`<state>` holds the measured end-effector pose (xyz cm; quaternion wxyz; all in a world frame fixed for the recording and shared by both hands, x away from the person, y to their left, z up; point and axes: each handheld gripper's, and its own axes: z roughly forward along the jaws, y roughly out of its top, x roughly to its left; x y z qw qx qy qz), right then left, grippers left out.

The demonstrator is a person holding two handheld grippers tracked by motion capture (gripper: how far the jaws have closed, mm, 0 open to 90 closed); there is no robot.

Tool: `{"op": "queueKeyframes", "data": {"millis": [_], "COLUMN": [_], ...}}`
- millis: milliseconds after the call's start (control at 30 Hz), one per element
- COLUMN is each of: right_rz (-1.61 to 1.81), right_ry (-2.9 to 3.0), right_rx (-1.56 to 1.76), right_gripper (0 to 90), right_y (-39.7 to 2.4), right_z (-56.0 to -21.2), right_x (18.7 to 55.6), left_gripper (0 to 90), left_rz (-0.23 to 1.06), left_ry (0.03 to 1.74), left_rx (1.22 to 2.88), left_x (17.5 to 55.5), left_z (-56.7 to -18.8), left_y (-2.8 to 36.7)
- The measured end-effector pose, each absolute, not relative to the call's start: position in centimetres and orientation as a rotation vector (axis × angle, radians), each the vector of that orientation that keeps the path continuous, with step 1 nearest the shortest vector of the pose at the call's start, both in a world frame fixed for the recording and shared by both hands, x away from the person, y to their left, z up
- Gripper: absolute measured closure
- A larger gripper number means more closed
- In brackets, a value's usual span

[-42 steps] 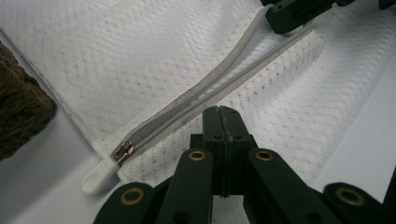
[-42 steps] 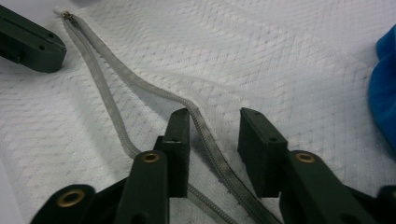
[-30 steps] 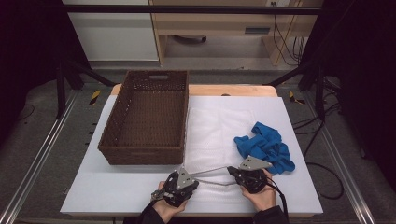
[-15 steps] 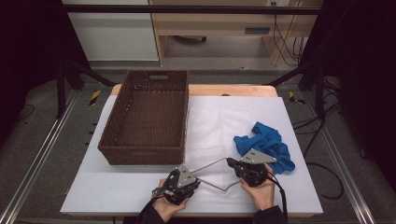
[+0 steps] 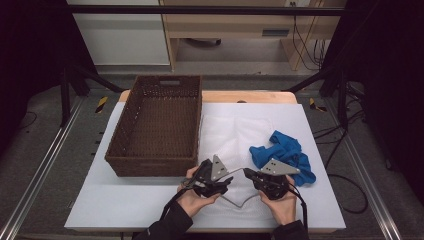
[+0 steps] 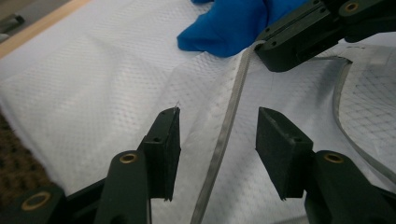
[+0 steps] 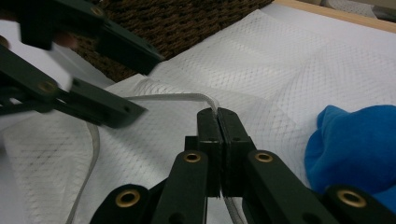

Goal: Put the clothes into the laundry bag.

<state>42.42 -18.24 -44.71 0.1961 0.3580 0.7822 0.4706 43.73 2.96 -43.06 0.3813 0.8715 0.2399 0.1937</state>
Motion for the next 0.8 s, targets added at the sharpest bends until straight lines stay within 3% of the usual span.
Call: {"op": "queueKeyframes", "data": {"millis": [67,333,533,633,800], "right_rz": [1.324,1.304,1.330,1.364,1.298], "right_ry": [2.189,2.218,2.177,2.183,2.285], "right_rx": [1.005,0.997,1.001,1.013,1.038], "right_gripper": [89.2,88.5,73.7,77.1,90.0], "right_y": [-18.3,-18.1,-18.9,-19.8,-20.5], "right_z": [-44.6,-44.8,-44.3,-44.2,-46.3], "right_x": [42.4,42.4,41.4,40.3,38.7], "left_gripper": [53.9,87.8,88.9,88.9,88.9], "left_rz": [0.489,0.440,0.387,0.378,0.367], "left_ry": [0.614,0.653,0.688,0.699,0.717], "left_rx": [2.239,2.220,2.179,2.173,2.159], "left_x": [44.3,44.9,45.3,45.6,45.9], "left_z": [-43.3,-43.6,-43.4,-43.4,-43.5], "left_y": [2.3,1.9,2.2,2.3,2.2]}}
